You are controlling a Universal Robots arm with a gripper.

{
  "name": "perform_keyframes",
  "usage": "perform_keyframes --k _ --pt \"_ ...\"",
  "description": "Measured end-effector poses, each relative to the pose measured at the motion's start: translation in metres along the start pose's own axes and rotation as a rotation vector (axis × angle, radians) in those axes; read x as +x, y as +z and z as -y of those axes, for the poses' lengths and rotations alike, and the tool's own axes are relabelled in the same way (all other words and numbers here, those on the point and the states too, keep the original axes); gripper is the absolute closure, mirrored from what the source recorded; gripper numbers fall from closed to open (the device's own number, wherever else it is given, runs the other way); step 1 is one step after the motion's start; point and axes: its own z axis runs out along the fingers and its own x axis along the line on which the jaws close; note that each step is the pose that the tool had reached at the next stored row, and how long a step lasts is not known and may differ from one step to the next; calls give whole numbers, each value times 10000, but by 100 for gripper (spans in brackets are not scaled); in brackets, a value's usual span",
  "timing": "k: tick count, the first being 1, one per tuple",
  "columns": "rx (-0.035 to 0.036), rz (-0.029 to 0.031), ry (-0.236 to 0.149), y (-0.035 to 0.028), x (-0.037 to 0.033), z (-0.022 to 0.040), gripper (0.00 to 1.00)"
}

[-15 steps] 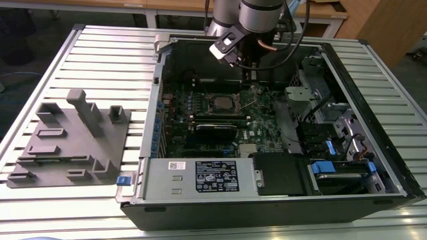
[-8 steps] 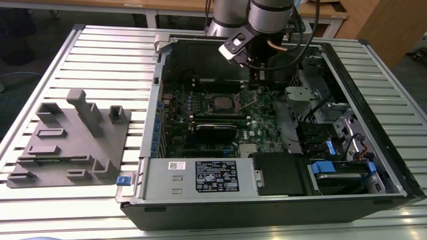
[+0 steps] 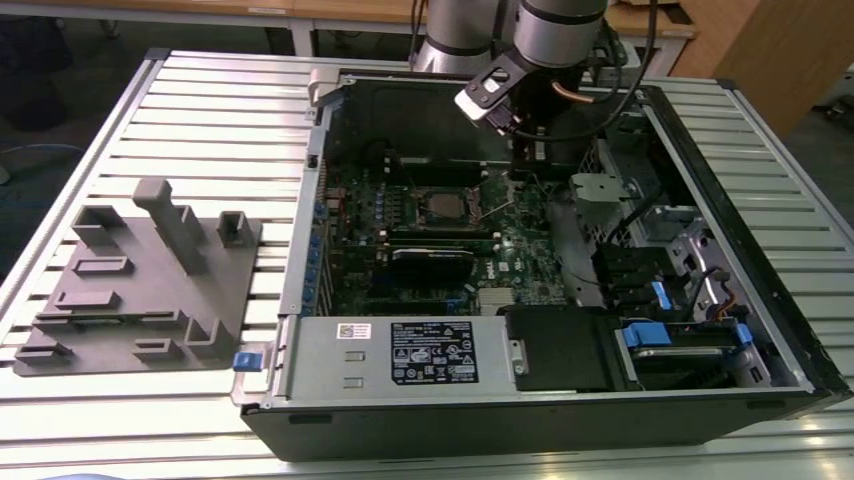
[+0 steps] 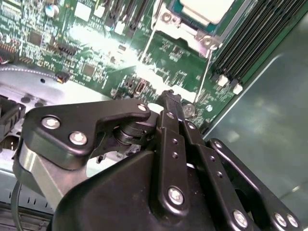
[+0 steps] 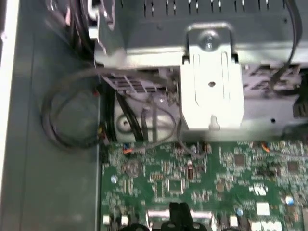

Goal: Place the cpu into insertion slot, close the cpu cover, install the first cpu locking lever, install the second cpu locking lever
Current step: 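Close the cpu cover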

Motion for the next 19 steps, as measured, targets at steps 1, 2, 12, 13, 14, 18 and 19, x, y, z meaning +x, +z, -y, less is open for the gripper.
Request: perform_keyframes --k 1,2,12,13,14,18,19 --pt "0 0 -1 2 1 -19 89" --pt "0 0 0 3 2 -39 89" --pt "0 0 0 9 5 -113 89" --pt "0 1 0 9 5 -113 89" --pt "0 1 0 9 5 -114 89" --pt "17 2 0 14 5 -135 89" --pt "17 1 0 19 6 -137 89"
